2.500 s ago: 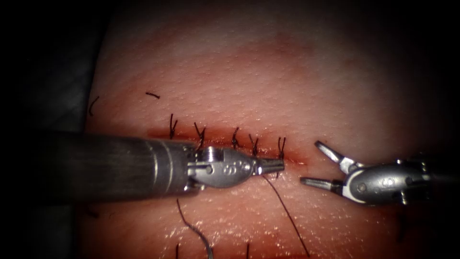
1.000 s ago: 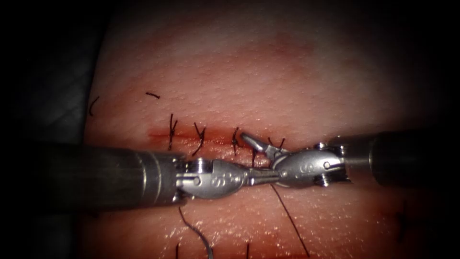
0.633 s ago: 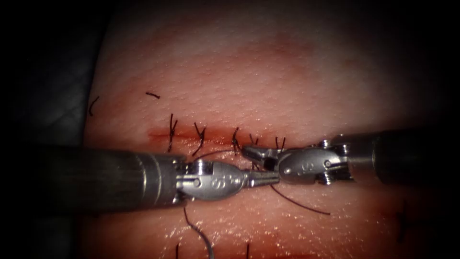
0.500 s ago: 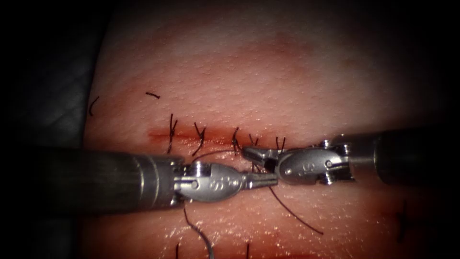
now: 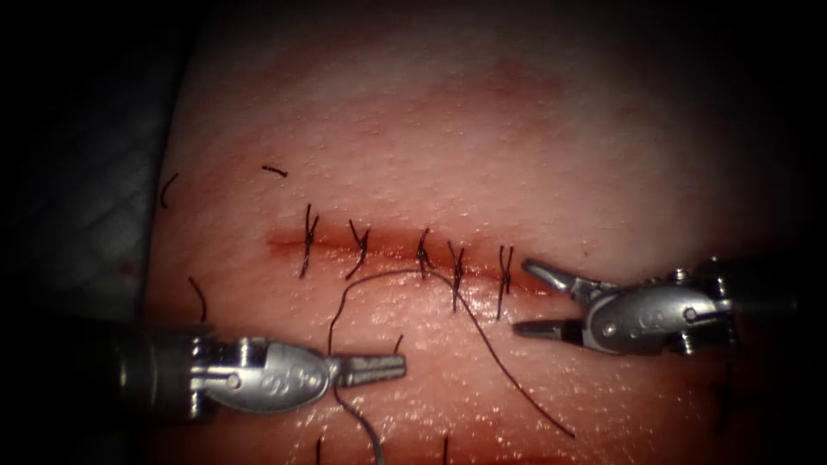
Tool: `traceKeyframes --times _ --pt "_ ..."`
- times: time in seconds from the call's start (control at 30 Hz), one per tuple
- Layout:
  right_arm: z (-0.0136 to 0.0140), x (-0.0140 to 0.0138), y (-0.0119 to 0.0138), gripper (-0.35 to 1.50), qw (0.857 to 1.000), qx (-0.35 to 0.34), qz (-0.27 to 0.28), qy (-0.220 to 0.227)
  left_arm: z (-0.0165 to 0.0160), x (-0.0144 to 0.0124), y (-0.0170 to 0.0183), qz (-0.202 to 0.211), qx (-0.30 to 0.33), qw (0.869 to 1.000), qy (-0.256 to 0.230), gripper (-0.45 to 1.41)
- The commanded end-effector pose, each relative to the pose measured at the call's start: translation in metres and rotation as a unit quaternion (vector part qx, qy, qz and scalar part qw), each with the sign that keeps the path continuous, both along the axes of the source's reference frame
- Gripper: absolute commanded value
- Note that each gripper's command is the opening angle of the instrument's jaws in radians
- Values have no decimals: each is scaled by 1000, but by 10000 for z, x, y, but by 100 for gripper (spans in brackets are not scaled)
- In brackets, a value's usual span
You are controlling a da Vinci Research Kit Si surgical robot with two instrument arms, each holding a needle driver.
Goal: Wound Closure
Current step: Wipe off the cut suture from the left tool.
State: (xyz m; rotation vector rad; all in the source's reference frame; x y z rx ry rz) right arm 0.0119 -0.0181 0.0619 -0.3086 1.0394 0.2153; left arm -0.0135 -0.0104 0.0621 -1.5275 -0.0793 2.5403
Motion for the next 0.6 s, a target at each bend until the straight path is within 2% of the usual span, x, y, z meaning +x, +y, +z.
traceKeyframes --times 0.03,0.17,0.33,0.5,0.6 --pt "2 -9 -4 147 1000 -4 8 2 5 2 -4 0 0 1000 -1 -45" --pt "2 -23 -4 147 1000 -9 22 -1 8 26 -7 -11 -7 1000 3 -45" --pt "10 -23 -6 147 1000 -13 27 -5 18 43 -7 -23 -6 1000 5 -45" --pt "13 -20 -7 147 999 -14 31 -3 46 53 -13 -54 15 998 29 -43" --pt "14 -21 -9 147 999 -14 34 0 63 62 -23 -59 25 997 38 -45"
